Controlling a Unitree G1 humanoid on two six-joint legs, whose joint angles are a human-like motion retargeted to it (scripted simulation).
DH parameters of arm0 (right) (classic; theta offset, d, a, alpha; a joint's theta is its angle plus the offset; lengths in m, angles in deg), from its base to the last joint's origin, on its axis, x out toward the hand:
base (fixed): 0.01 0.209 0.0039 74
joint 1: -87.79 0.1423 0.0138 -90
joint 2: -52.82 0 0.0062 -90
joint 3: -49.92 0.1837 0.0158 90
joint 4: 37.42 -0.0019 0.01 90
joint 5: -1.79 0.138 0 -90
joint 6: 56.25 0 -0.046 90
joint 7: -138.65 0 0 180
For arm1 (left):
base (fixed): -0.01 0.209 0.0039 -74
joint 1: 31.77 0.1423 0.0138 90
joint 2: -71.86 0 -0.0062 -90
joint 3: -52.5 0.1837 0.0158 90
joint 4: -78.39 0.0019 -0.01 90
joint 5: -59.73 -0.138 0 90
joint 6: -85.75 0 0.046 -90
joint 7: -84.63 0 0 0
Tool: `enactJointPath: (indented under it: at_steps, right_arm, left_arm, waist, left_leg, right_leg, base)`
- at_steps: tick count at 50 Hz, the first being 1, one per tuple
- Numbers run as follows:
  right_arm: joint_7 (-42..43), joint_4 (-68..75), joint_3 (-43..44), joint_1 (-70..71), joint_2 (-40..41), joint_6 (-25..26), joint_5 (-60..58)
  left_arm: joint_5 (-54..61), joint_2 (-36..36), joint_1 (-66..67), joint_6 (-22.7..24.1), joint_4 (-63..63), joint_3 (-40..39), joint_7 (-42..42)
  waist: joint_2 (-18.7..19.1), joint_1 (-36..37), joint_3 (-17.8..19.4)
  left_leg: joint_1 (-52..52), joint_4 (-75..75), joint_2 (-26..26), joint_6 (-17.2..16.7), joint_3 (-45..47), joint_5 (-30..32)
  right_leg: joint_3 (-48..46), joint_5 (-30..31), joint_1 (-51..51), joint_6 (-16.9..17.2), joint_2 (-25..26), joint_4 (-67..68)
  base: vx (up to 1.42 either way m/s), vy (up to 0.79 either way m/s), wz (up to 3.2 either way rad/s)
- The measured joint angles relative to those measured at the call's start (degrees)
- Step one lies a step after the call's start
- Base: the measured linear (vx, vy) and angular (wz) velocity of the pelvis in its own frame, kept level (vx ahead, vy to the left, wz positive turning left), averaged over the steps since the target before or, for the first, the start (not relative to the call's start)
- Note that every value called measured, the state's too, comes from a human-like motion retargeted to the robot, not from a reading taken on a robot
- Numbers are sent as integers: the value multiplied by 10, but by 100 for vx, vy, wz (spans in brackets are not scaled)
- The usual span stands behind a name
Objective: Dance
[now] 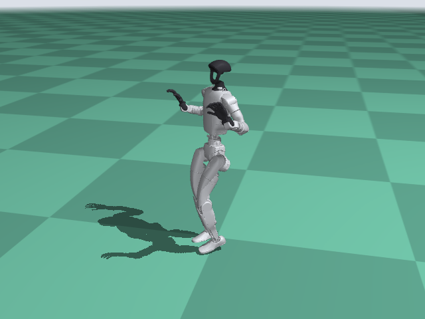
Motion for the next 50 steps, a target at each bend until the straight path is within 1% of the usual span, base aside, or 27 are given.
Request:
enactJointPath:
  at_steps: [2,5,7,10,13,15,17,18,20,22,23,25,27,30,32,33,35,36,37,39,41,43,44,46,48,49,50]
  right_arm:
    - [-11,26,47,5,-62,31,-16]
    - [-43,102,121,-1,-158,109,-62]
    - [-63,165,164,-20,-202,174,-101]
    - [-92,268,215,-43,-241,264,-151]
    - [-149,378,250,-42,-270,316,-140]
    - [-211,449,262,-26,-290,349,-87]
    - [-282,496,274,7,-302,374,4]
    - [-309,511,278,32,-305,387,64]
    - [-354,524,286,92,-301,380,190]
    - [-379,520,281,157,-287,341,363]
    - [-383,516,276,191,-280,317,455]
    - [-409,505,270,265,-263,259,637]
    - [-471,481,252,329,-233,221,845]
    - [-569,434,223,419,-180,190,1094]
    - [-619,398,198,460,-143,176,1194]
    - [-629,381,182,474,-124,168,1223]
    - [-628,352,149,478,-90,146,1237]
    - [-613,332,131,470,-72,131,1219]
    - [-596,310,113,460,-53,114,1197]
    - [-551,256,83,431,-11,78,1132]
    - [-508,206,65,394,33,50,1067]
    - [-469,159,50,354,84,20,1000]
    - [-446,140,42,333,112,3,959]
    - [-385,112,27,292,166,-35,861]
    - [-284,99,9,251,210,-80,725]
    - [-212,100,0,231,223,-98,635]
    - [-131,103,-8,211,233,-115,537]
  left_arm:
    - [-6,61,-16,-30,29,-56,-55]
    - [-50,162,-43,-99,109,-127,-162]
    - [-62,221,-51,-132,175,-149,-256]
    - [-63,285,-72,-178,278,-156,-373]
    - [-37,316,-100,-203,373,-144,-527]
    - [15,317,-124,-235,430,-124,-632]
    - [123,302,-154,-255,501,-111,-690]
    - [193,284,-184,-271,543,-109,-689]
    - [332,248,-235,-295,604,-125,-679]
    - [474,209,-271,-279,640,-170,-658]
    - [555,189,-287,-262,652,-195,-643]
    - [781,155,-277,-190,669,-238,-632]
    - [993,111,-291,-109,666,-266,-636]
    - [1278,36,-331,-2,627,-293,-652]
    - [1443,-5,-351,64,585,-300,-663]
    - [1507,-25,-359,94,560,-301,-666]
    - [1573,-57,-362,153,518,-300,-658]
    - [1569,-77,-350,187,495,-290,-639]
    - [1555,-97,-335,219,469,-277,-615]
    - [1472,-139,-291,264,403,-241,-537]
    - [1336,-181,-244,283,333,-207,-442]
    - [1159,-224,-196,282,266,-176,-346]
    - [1062,-245,-171,269,232,-161,-293]
    - [855,-285,-122,232,173,-133,-178]
    - [638,-314,-71,183,130,-103,-48]
    - [533,-319,-45,148,115,-86,20]
    - [431,-320,-19,110,102,-68,88]
  waist:
    - [-9,-8,-1]
    - [-25,-25,-2]
    - [-31,-24,-2]
    - [-34,-13,1]
    - [-31,6,4]
    - [-26,21,6]
    - [-16,33,17]
    - [-4,37,23]
    - [19,46,26]
    - [35,51,22]
    - [39,53,23]
    - [51,55,37]
    - [59,55,40]
    - [72,65,36]
    - [85,69,37]
    - [92,68,38]
    - [108,69,40]
    - [116,69,42]
    - [122,68,44]
    - [125,65,43]
    - [121,57,40]
    - [115,48,40]
    - [112,44,39]
    - [101,40,37]
    - [84,35,35]
    - [80,31,36]
    - [78,27,38]
  left_leg:
    - [-25,51,20,43,-2,-28]
    - [-63,98,88,151,6,-64]
    - [-69,76,110,188,-27,-67]
    - [-50,-14,155,190,-53,-78]
    - [-9,-133,162,184,-92,-59]
    - [30,-199,146,172,-116,-49]
    - [66,-225,139,188,-75,-45]
    - [83,-244,144,183,-52,-32]
    - [106,-264,149,140,-35,-22]
    - [114,-265,141,86,-43,-17]
    - [120,-261,132,77,-42,-17]
    - [135,-248,113,83,-18,-17]
    - [147,-241,96,92,1,-14]
    - [162,-245,75,102,35,-6]
    - [171,-249,65,115,54,-2]
    - [176,-252,63,121,64,-1]
    - [182,-256,62,129,76,2]
    - [182,-256,64,134,83,2]
    - [181,-256,65,139,90,1]
    - [177,-257,60,146,102,0]
    - [172,-262,50,149,102,1]
    - [173,-270,40,143,96,-1]
    - [175,-277,36,138,97,-3]
    - [181,-291,28,133,108,-4]
    - [184,-302,14,138,118,-2]
    - [188,-304,11,141,116,-2]
    - [192,-305,11,143,113,-4]
  right_leg:
    - [-8,-3,-2,5,-8,5]
    - [-8,-3,-9,16,-20,2]
    - [-10,1,-4,22,-22,-10]
    - [-4,12,3,32,-20,-35]
    - [3,28,14,44,-29,-64]
    - [8,38,27,48,-36,-85]
    - [14,51,49,54,-47,-101]
    - [19,58,59,55,-47,-107]
    - [25,68,65,55,-46,-114]
    - [30,78,63,56,-53,-117]
    - [30,85,65,57,-62,-119]
    - [24,101,79,55,-79,-121]
    - [24,117,81,38,-93,-114]
    - [37,139,58,23,-111,-80]
    - [41,150,33,17,-117,-37]
    - [37,153,19,4,-119,-12]
    - [21,157,-5,-32,-120,38]
    - [7,148,-17,-63,-121,66]
    - [-4,133,-28,-82,-120,91]
    - [-9,85,-46,-64,-110,128]
    - [2,55,-52,-21,-86,149]
    - [4,29,-49,17,-58,150]
    - [-2,21,-44,30,-47,144]
    - [-11,11,-34,50,-25,121]
    - [-16,17,-19,64,-7,84]
    - [-26,26,-13,19,4,65]
    - [-40,37,-8,-52,16,48]
  base:
    - [24,-1,67]
    - [15,-7,79]
    - [25,-11,42]
    - [17,-12,8]
    - [23,0,-18]
    - [26,12,-45]
    - [36,19,-65]
    - [33,24,-74]
    - [31,27,-82]
    - [34,31,-75]
    - [34,33,-64]
    - [37,35,-63]
    - [37,38,-77]
    - [31,40,-111]
    - [23,37,-114]
    - [21,35,-110]
    - [21,33,-109]
    - [17,28,-99]
    - [13,24,-83]
    - [10,21,-51]
    - [8,15,-8]
    - [6,8,10]
    - [6,4,4]
    - [8,2,-15]
    - [11,-3,-18]
    - [12,-6,-6]
    - [7,-7,-42]
